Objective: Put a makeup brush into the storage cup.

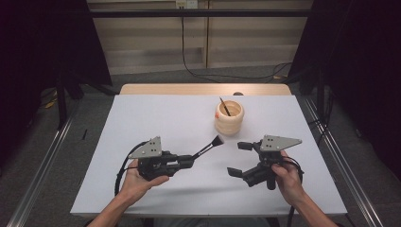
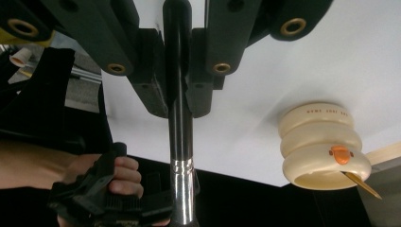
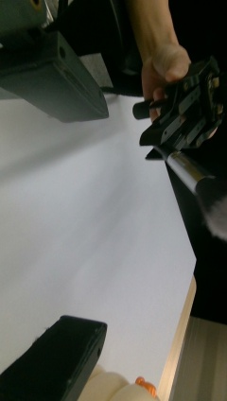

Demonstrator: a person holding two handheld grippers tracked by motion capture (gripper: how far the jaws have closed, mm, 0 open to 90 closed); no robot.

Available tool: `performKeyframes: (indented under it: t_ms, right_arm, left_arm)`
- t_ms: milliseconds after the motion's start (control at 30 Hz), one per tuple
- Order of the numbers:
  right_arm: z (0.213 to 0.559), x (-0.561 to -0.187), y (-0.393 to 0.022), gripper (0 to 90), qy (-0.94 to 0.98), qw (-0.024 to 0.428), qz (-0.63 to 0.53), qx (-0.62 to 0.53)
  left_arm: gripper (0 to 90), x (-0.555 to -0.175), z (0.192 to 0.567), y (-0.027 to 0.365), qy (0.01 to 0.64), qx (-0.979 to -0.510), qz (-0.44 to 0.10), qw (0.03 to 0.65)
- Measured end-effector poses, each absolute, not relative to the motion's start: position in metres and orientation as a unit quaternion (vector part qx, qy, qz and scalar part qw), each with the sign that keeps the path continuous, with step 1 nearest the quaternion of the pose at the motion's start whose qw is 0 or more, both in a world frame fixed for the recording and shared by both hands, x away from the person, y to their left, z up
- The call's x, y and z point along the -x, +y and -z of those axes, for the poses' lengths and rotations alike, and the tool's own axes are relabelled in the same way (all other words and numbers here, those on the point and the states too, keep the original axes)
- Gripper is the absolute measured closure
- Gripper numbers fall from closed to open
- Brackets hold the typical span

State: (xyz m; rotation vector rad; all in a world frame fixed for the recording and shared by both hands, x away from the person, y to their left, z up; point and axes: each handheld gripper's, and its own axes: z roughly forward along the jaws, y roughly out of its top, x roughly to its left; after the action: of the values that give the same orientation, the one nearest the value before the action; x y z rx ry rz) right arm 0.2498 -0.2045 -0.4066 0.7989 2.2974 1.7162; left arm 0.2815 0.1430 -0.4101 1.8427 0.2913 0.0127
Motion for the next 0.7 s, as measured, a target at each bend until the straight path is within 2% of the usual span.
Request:
performKeyframes:
  t_ms: [267,433,700]
  right_arm:
    - [0.405,-0.248,-0.201,1.7,0.762,0.072,-0.585,-0.268]
    - [0.405,-0.246,-0.194,1.9,0.761,0.086,-0.591,-0.253]
    - [0.401,-0.246,-0.189,3.8,0.756,0.072,-0.608,-0.232]
  left_arm:
    - [79.4,-0.282,0.41,0.144,0.129,-0.783,-0.01,0.609]
    - [79.4,-0.281,0.41,0.143,0.127,-0.783,-0.009,0.609]
    - [79.4,-0.281,0.41,0.139,0.124,-0.78,-0.006,0.613]
